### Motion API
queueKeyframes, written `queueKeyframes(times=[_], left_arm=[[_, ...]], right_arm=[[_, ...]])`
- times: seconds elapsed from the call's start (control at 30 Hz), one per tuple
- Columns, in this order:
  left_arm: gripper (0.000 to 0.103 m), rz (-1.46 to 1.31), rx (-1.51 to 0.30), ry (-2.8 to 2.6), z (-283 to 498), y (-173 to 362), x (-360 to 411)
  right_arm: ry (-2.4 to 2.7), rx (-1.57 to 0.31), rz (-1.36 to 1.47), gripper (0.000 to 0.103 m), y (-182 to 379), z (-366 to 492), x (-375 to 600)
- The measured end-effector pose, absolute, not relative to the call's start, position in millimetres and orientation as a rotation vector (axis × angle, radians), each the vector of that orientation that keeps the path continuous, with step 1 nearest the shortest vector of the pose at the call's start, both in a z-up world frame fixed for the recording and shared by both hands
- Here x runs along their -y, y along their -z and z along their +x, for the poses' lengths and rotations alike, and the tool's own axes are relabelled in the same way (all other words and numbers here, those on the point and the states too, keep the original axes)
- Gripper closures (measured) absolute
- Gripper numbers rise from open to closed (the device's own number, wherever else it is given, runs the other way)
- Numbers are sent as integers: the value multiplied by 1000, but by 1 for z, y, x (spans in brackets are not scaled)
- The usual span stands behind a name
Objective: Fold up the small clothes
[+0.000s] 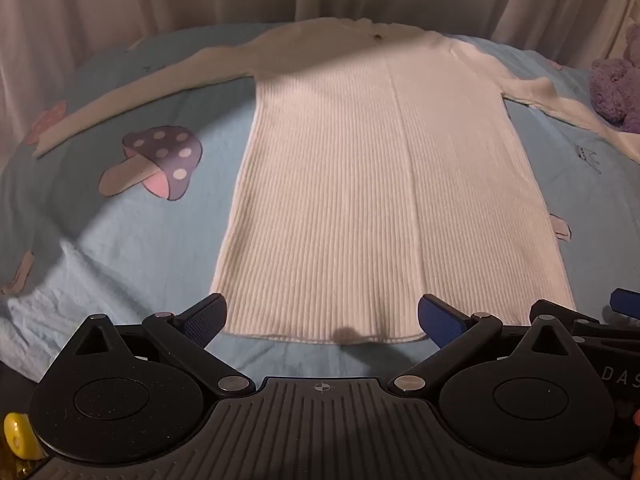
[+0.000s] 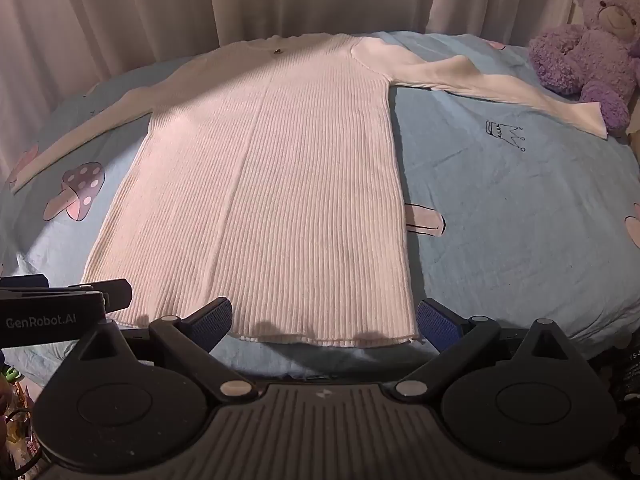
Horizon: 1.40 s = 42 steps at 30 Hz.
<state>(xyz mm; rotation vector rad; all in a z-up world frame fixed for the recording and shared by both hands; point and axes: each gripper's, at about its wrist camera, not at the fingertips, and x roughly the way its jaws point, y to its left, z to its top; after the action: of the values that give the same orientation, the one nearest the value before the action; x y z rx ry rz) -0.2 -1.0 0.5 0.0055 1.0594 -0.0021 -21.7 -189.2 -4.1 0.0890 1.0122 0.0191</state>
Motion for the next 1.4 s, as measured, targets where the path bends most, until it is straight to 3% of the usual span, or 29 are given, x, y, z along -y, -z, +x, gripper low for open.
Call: queueKeyframes(times=[1.4], left_arm=[[0,25,-1064,6,2,-5,6]], right_arm=[[-18,-1013,84,4,1,-19,188]])
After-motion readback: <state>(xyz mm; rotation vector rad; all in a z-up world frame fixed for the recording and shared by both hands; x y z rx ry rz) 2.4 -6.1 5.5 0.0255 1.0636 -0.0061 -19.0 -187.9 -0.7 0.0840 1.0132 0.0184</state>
